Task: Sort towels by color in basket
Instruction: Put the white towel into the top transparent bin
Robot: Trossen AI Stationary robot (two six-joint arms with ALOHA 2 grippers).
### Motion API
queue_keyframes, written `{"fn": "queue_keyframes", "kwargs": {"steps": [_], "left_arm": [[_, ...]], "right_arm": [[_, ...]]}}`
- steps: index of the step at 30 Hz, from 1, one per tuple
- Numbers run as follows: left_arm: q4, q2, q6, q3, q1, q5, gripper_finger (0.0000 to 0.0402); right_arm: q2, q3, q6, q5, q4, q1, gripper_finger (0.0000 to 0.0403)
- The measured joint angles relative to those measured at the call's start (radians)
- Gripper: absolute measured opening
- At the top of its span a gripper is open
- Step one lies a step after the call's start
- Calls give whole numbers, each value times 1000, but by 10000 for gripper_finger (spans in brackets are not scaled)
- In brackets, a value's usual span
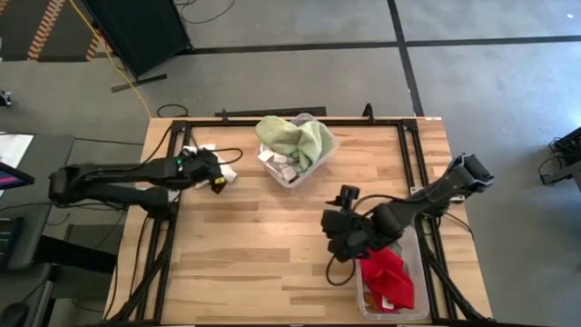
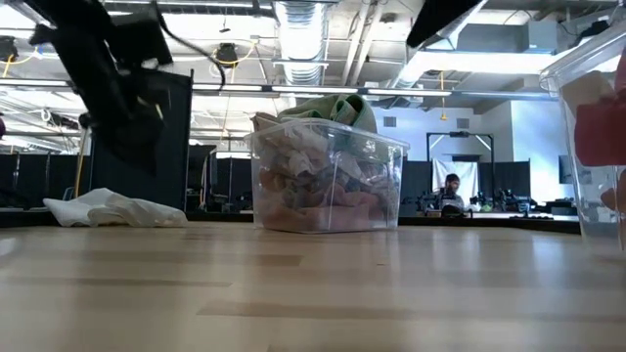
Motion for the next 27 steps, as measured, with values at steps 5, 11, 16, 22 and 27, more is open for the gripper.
{"fn": "queue_keyframes", "kwargs": {"steps": [5,11,16,22,27], "left_arm": [[-21,137,-50,0,105,4,341],[-14,298,-105,-1,207,65,342],[72,420,-62,3,257,154,342],[212,501,8,5,283,246,340],[282,507,47,3,286,352,314]], "right_arm": [[1,0,-35,-2,9,-17,268],[0,0,-81,-1,14,-13,268],[0,0,-98,-1,14,-12,268],[0,0,-108,-1,17,-2,268],[0,0,-108,0,22,13,268]]}}
